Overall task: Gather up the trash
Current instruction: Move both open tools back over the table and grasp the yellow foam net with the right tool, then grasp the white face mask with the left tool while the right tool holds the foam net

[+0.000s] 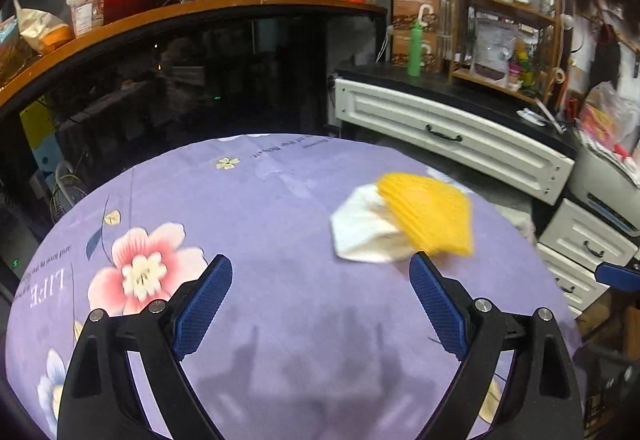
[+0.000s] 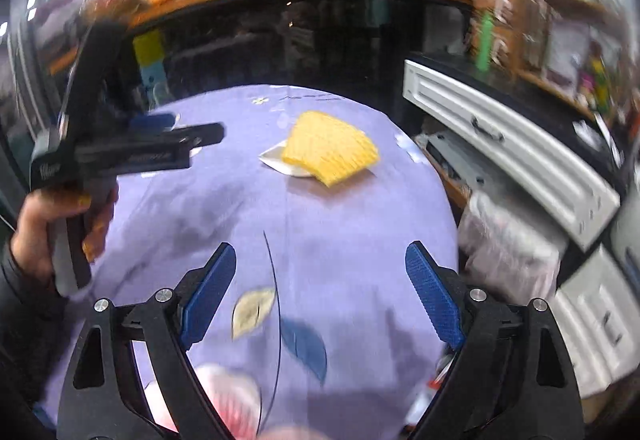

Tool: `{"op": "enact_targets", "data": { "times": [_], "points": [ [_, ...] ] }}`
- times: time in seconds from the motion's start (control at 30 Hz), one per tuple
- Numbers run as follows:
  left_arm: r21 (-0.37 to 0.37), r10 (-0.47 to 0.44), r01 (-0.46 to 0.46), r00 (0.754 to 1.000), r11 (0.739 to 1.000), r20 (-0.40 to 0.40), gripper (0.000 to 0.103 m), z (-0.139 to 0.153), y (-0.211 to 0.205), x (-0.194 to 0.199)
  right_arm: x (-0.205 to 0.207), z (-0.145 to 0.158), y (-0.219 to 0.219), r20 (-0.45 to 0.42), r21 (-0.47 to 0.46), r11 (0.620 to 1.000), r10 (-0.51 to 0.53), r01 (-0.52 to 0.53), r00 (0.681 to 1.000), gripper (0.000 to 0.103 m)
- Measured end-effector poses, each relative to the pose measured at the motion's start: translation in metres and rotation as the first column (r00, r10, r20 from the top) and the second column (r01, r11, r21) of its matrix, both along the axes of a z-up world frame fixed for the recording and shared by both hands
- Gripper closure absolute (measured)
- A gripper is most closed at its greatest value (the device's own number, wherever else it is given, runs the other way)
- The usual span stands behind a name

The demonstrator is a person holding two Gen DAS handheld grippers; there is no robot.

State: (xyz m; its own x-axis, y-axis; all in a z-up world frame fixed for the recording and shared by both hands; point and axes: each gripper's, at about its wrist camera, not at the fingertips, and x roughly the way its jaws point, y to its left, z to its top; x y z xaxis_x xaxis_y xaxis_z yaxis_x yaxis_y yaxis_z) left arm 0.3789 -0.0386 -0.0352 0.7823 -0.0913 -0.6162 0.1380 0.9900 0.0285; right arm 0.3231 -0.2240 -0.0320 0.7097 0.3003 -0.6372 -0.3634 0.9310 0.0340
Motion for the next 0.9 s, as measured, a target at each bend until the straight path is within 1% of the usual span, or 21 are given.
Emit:
{"op": "enact_targets", "data": {
  "times": [0.03, 0.07, 0.13, 0.23, 0.27, 0.33, 0.43, 0.53, 0.6, 0.63, 0.67, 0.7, 0.8, 0.9],
  "points": [
    [0.005, 0.006, -0.006, 1.000, 1.000, -0.004, 0.014, -0.002, 0.001, 0.006, 0.011, -0.002, 0.013, 0.010, -0.040, 0.999, 0.010, -0.010, 1.000, 0.017],
    [0.003, 0.007, -0.007, 1.000, 1.000, -0.010, 0.014, -0.004, 0.004, 0.011, 0.017, -0.003, 0.018, 0.012, -0.057, 0.998, 0.015, -0.014, 1.000, 0.017],
    [-0.037, 0.020, -0.021, 0.999, 0.999, -0.025, 0.014, -0.011, 0.013, 0.019, 0.039, -0.006, 0.032, 0.013, -0.097, 0.995, 0.019, -0.017, 1.000, 0.017],
    [-0.104, 0.023, -0.028, 0.999, 0.994, -0.049, 0.014, -0.023, 0.024, 0.022, 0.062, -0.008, 0.041, 0.011, -0.120, 0.992, 0.027, -0.026, 1.000, 0.017],
    [-0.097, 0.026, -0.032, 0.998, 0.995, -0.057, 0.015, -0.024, 0.024, 0.023, 0.071, -0.010, 0.046, 0.008, -0.132, 0.991, 0.029, -0.027, 1.000, 0.017],
    [-0.092, 0.038, -0.042, 0.998, 0.995, -0.046, 0.016, -0.023, 0.028, 0.025, 0.087, -0.014, 0.052, -0.004, -0.164, 0.986, 0.029, -0.030, 1.000, 0.018],
    [-0.135, 0.020, -0.028, 0.998, 0.990, -0.057, 0.016, -0.023, 0.035, 0.028, 0.106, -0.024, 0.060, -0.013, -0.196, 0.980, 0.020, -0.022, 1.000, 0.019],
    [-0.112, 0.008, -0.016, 0.997, 0.994, -0.072, 0.016, -0.029, 0.032, 0.030, 0.117, -0.033, 0.066, -0.025, -0.221, 0.975, 0.005, -0.010, 1.000, 0.031],
    [-0.109, -0.001, -0.008, 0.996, 0.994, -0.085, 0.016, -0.034, 0.030, 0.031, 0.122, -0.036, 0.068, -0.017, -0.236, 0.972, -0.008, 0.004, 1.000, 0.050],
    [-0.108, -0.005, -0.004, 0.996, 0.994, -0.089, 0.016, -0.035, 0.028, 0.033, 0.123, -0.036, 0.066, -0.013, -0.229, 0.973, -0.016, 0.012, 1.000, 0.055],
    [-0.104, -0.008, -0.001, 0.996, 0.995, -0.090, 0.016, -0.036, 0.027, 0.033, 0.123, -0.036, 0.063, -0.013, -0.213, 0.977, -0.016, 0.013, 1.000, 0.068],
    [-0.100, -0.010, 0.001, 0.996, 0.995, -0.090, 0.016, -0.037, 0.026, 0.033, 0.122, -0.034, 0.061, -0.012, -0.195, 0.981, -0.015, 0.012, 1.000, 0.078],
    [-0.087, -0.021, 0.013, 0.996, 0.996, -0.090, 0.016, -0.038, 0.020, 0.032, 0.117, -0.028, 0.051, 0.005, -0.166, 0.986, -0.023, 0.024, 1.000, 0.089],
    [-0.069, -0.031, 0.025, 0.996, 0.997, -0.089, 0.016, -0.040, 0.014, 0.030, 0.108, -0.018, 0.038, 0.030, -0.130, 0.991, -0.040, 0.043, 0.999, 0.092]
  ]
}}
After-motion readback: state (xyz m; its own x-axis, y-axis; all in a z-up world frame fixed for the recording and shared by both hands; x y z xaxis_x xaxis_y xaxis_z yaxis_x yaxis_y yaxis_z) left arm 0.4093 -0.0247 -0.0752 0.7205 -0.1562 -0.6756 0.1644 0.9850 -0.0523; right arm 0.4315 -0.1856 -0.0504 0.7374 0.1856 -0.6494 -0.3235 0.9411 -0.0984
